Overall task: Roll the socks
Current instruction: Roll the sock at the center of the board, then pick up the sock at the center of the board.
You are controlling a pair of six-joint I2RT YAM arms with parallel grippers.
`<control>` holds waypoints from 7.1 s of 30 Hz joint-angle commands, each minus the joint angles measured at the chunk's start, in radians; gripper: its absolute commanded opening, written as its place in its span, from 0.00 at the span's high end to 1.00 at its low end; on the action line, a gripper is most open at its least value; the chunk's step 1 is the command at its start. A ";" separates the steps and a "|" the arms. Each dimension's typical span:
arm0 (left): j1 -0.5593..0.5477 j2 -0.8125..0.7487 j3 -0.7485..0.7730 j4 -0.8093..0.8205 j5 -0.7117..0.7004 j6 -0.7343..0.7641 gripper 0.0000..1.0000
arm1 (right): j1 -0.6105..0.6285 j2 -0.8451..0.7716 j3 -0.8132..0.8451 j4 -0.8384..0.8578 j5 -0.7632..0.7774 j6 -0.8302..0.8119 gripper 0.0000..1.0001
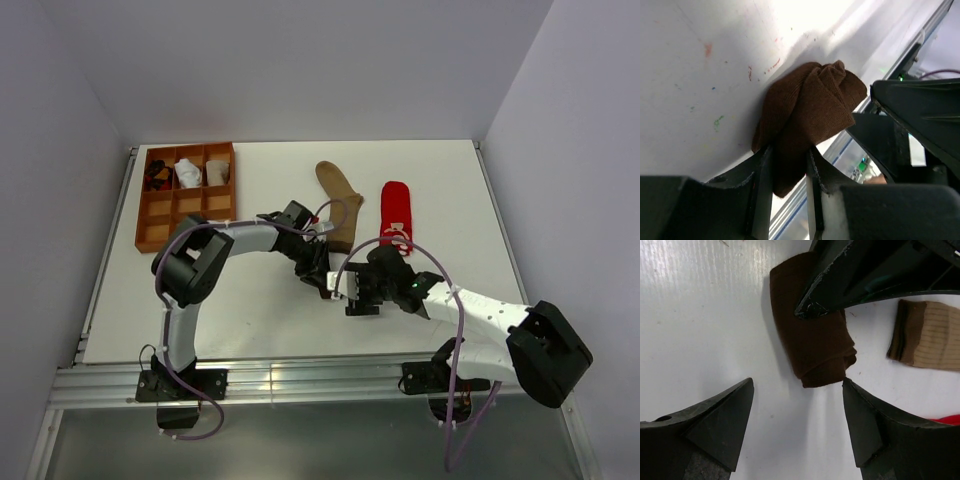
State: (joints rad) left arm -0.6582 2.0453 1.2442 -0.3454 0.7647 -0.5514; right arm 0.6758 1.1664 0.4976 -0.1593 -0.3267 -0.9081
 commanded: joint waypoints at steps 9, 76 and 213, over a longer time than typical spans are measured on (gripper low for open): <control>0.002 0.092 0.058 -0.173 -0.008 0.097 1.00 | 0.119 0.012 -0.062 0.251 0.156 -0.101 0.21; -0.517 -0.820 -0.655 0.485 -1.504 -0.167 0.39 | -0.067 0.665 0.579 -0.635 -0.130 -0.114 0.76; -0.285 -0.296 -0.236 0.382 -1.022 0.374 1.00 | -0.570 0.391 0.961 -0.772 -0.414 0.250 0.36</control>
State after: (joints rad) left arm -0.9874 1.8225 1.0145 0.0689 -0.2584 -0.1299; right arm 0.1192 1.6073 1.4197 -0.9611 -0.7235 -0.6983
